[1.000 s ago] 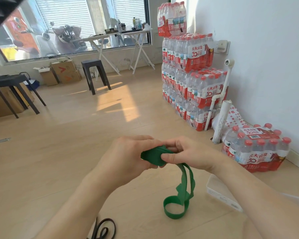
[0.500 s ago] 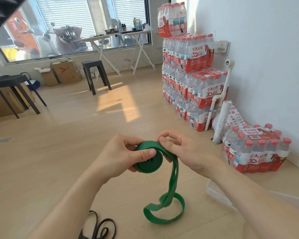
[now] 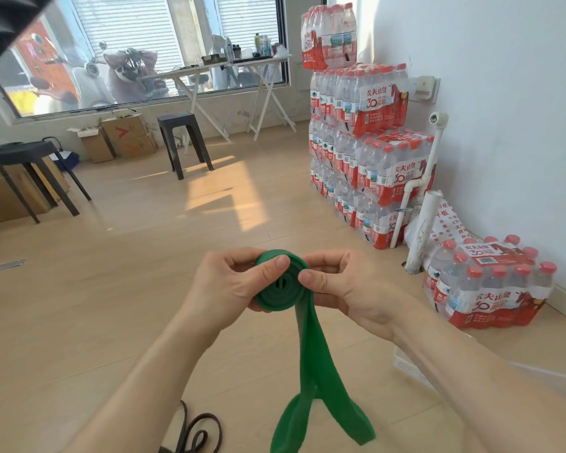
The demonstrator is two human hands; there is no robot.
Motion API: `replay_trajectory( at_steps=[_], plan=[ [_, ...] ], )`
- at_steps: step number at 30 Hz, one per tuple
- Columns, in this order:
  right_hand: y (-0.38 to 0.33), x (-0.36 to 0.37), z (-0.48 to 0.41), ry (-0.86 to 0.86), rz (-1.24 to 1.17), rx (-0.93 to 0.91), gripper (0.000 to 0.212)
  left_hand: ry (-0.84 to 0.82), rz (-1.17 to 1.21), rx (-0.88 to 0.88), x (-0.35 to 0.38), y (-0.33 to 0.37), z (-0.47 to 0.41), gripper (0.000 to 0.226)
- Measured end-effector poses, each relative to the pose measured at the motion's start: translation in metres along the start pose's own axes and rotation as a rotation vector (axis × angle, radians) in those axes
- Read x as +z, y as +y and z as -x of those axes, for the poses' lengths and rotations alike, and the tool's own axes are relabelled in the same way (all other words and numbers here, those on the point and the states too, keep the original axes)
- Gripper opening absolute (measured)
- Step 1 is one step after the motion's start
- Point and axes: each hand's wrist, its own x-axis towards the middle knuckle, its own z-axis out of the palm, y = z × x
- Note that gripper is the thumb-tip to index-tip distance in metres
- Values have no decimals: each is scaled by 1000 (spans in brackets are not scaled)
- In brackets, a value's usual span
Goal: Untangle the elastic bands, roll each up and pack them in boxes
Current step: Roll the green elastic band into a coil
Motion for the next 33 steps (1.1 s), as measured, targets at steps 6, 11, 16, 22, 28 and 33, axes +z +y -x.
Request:
replay_trajectory(
  at_steps=[6,11,16,22,28,33],
  plan=[
    [-7,-1,4,15,215,-60,43,7,-71,-3,-2,-2,-2,30],
    [-8,5,4,95,186,-118,44,64,7,-19,1,0,-4,33],
    [-4,5,4,49,112,-83,41,131,53,-40,13,-5,-3,39],
    [-11,-15,4,17,175,-25,40,-343,-61,20,-2,-12,-2,67],
    [-12,-29,5,-173,121,84,43,-313,-602,362,-7,-10,-4,78],
    [-4,-31,3,-257,-19,169,65,-320,-537,354,1,-8,3,67]
  ],
)
